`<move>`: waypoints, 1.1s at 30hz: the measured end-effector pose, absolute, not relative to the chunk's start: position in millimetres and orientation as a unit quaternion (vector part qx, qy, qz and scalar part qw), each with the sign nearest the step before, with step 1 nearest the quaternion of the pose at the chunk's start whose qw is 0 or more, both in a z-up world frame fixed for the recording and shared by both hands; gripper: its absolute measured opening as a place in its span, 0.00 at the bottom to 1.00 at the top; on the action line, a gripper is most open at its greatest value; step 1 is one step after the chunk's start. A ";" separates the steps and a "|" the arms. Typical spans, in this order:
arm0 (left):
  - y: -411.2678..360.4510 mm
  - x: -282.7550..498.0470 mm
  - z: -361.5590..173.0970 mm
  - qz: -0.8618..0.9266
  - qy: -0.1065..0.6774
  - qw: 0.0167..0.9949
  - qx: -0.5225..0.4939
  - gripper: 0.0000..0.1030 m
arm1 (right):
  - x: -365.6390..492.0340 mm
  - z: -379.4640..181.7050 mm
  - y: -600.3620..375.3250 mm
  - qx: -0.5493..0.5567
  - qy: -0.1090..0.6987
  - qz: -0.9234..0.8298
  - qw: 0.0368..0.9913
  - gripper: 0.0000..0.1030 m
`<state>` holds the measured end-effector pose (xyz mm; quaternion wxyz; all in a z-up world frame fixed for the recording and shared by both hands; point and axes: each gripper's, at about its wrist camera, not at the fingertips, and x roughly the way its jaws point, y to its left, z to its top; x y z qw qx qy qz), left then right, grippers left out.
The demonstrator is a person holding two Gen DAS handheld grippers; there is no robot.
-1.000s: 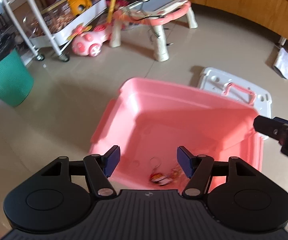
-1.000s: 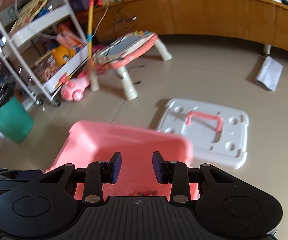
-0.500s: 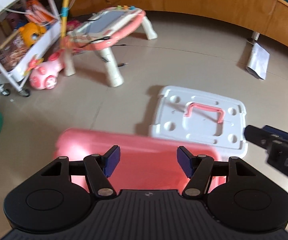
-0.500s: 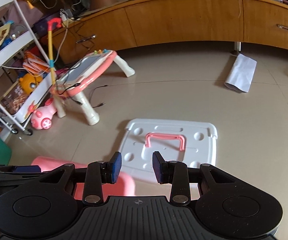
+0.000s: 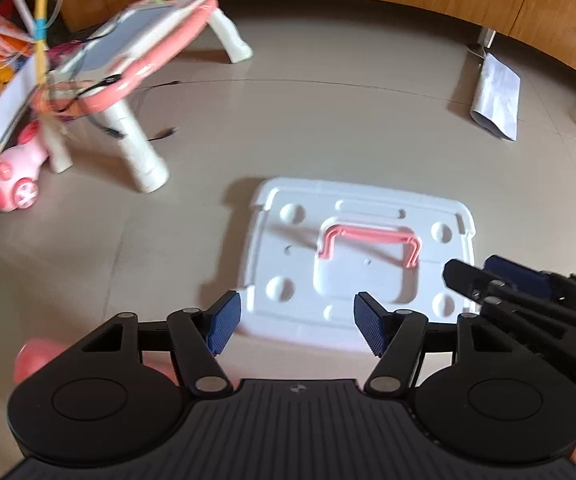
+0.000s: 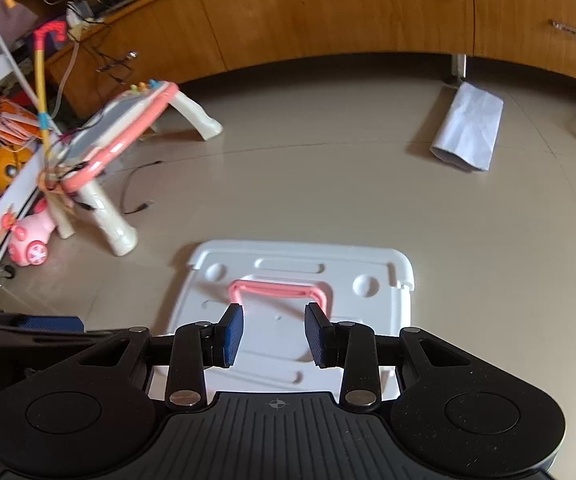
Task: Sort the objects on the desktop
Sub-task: 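Move both tools toward the pink handle of the white lid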
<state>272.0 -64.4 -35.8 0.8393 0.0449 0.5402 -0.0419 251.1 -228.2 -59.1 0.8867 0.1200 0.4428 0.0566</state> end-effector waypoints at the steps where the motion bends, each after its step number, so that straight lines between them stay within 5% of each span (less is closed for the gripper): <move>1: -66.9 277.0 -39.8 -0.043 0.542 0.838 0.047 0.63 | 256.7 -64.5 -230.2 0.118 0.445 0.055 0.886 0.31; 33: -89.2 361.4 -129.0 -0.088 0.630 0.765 0.095 0.59 | 319.8 -146.4 -234.8 0.064 0.481 0.080 0.871 0.30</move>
